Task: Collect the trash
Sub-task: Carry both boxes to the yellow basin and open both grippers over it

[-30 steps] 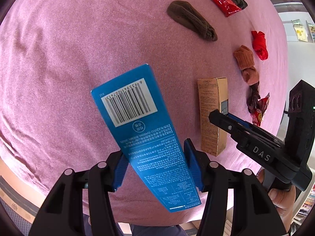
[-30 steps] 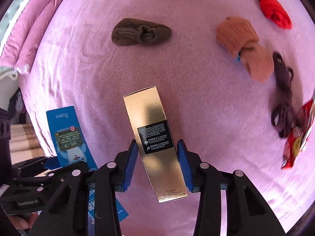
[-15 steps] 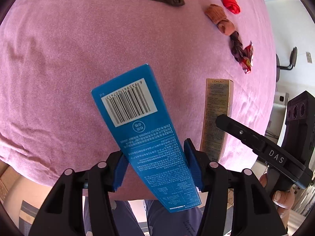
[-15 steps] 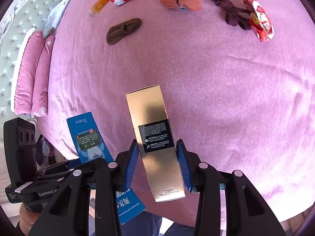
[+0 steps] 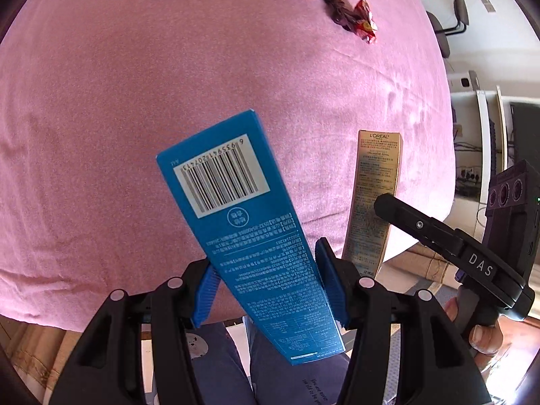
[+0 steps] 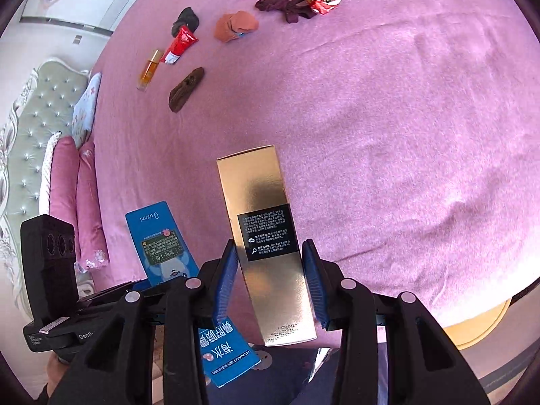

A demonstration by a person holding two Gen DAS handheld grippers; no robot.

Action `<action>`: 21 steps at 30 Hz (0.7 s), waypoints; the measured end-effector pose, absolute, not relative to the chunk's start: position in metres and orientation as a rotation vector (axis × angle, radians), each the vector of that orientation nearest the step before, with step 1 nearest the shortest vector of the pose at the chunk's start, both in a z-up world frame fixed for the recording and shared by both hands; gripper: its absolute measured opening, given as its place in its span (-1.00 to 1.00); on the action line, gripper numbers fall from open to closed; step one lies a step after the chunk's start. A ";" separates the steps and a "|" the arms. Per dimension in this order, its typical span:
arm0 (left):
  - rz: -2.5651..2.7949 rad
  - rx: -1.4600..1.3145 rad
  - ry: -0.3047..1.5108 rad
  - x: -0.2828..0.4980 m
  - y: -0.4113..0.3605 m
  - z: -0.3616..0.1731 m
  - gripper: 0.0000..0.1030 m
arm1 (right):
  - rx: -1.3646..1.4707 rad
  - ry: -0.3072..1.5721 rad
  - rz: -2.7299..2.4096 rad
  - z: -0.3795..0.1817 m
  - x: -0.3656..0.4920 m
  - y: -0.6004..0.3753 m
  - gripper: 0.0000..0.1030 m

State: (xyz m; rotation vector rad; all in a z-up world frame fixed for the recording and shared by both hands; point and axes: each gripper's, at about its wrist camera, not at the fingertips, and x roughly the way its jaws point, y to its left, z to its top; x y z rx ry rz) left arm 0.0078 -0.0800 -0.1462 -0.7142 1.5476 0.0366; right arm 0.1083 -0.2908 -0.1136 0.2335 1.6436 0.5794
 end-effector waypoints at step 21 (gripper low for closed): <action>-0.272 -0.408 1.680 0.035 -0.334 -0.140 0.06 | 0.502 1.534 0.244 -0.093 0.045 -0.570 -0.25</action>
